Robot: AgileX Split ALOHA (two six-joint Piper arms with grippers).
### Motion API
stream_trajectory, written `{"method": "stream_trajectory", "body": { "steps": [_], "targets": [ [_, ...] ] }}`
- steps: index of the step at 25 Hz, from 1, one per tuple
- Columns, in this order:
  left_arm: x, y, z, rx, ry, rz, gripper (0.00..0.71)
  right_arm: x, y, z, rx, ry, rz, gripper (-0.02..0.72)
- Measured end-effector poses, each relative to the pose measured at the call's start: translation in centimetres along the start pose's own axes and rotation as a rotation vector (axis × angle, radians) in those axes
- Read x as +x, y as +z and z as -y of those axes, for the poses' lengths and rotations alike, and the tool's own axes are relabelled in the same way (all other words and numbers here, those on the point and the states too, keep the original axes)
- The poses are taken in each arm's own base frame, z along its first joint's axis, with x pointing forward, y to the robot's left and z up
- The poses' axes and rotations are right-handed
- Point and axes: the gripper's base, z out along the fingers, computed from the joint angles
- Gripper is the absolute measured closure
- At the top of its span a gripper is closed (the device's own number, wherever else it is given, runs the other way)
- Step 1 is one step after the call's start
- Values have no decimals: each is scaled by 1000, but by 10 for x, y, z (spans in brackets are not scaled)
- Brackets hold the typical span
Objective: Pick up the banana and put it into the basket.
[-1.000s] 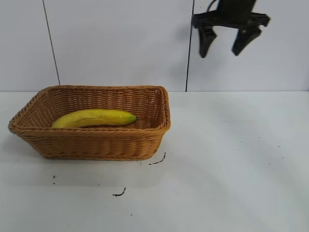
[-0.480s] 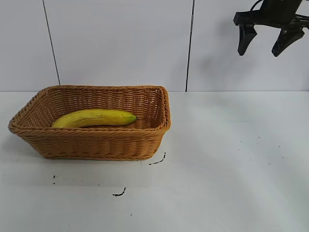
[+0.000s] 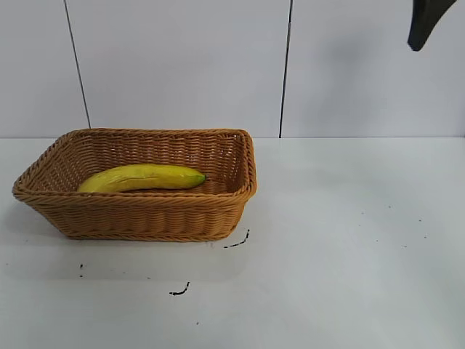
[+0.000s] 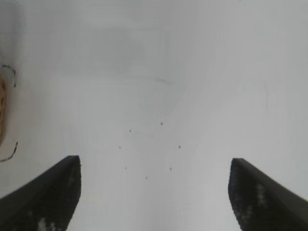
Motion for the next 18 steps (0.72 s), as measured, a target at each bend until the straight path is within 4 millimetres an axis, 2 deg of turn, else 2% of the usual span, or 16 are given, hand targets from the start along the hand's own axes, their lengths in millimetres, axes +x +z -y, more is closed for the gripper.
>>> {"method": "stream_trajectory", "body": {
  "steps": [3, 9, 13, 18],
  "targets": [
    [0, 0, 0, 0, 0, 0, 15, 44, -12, -1, 2, -1, 12, 101],
    [0, 0, 0, 0, 0, 0, 15, 130, -11, -3, 7, -10, 120, 101],
    [0, 0, 0, 0, 0, 0, 15, 178, -6, -4, 13, -31, 242, 101],
    [0, 0, 0, 0, 0, 0, 15, 221, -4, -4, 18, -37, 381, 101]
  ]
}}
